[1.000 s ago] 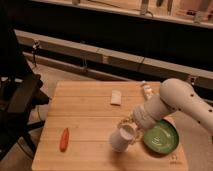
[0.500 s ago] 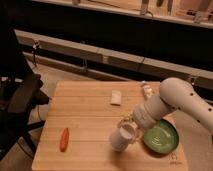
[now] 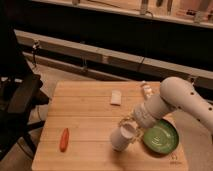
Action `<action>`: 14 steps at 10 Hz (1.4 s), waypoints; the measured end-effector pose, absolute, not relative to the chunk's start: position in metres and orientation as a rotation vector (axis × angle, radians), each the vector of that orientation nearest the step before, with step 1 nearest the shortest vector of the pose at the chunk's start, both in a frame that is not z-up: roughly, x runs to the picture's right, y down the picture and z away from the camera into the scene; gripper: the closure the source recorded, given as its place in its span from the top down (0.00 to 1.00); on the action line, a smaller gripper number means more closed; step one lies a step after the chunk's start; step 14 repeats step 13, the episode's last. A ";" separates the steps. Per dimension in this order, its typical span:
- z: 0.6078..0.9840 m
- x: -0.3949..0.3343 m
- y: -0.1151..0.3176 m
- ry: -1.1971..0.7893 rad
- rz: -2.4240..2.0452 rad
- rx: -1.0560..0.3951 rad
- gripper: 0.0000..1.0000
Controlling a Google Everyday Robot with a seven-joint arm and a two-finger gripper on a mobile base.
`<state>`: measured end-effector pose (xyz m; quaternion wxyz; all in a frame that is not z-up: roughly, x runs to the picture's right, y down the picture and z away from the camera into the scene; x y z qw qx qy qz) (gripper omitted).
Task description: Place the ceramic cup over the eraser
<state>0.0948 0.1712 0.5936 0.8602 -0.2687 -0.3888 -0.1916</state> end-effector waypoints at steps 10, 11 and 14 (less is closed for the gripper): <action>0.602 0.098 0.178 -0.799 -0.369 -0.600 0.80; 0.603 0.098 0.179 -0.799 -0.366 -0.604 0.80; 0.603 0.099 0.178 -0.800 -0.361 -0.602 0.80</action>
